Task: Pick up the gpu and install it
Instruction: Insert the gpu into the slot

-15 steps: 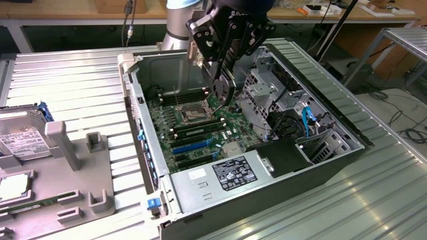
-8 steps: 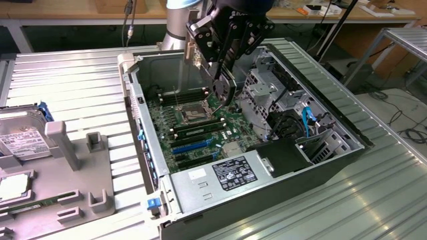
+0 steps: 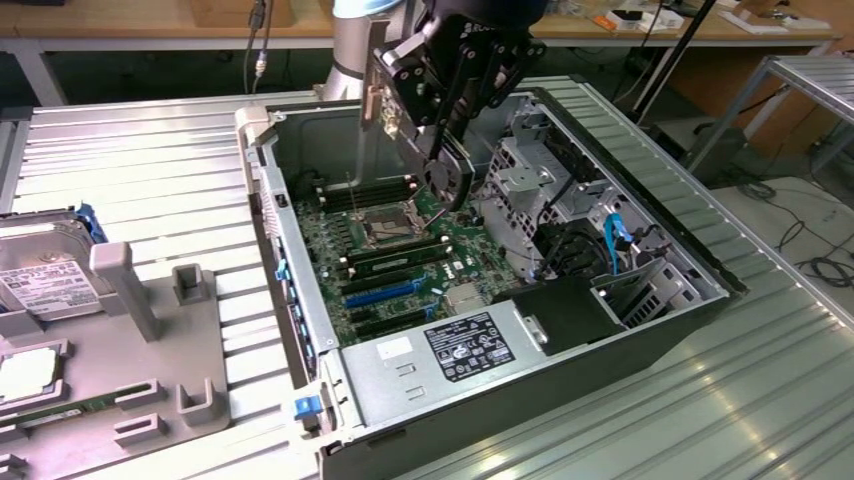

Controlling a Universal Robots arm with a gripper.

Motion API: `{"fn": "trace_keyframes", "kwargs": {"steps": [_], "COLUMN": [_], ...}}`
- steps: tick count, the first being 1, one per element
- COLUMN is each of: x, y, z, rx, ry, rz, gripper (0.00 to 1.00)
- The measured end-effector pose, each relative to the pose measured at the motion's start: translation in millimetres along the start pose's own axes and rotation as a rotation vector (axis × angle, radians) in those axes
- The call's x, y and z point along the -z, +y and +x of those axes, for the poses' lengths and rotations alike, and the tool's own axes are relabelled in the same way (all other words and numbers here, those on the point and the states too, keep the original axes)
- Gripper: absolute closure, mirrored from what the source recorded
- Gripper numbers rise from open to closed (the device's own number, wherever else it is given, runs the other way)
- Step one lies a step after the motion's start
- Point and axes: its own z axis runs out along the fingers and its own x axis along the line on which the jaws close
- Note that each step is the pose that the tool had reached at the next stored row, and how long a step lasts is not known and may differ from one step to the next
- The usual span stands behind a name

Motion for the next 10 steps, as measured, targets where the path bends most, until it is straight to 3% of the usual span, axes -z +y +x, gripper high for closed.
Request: {"fn": "trace_keyframes", "kwargs": {"steps": [10], "x": [0.0], "y": [0.0], "z": [0.0], "rx": [0.064], "ry": [0.0069], "rz": [-0.0015], "gripper": [0.73]}}
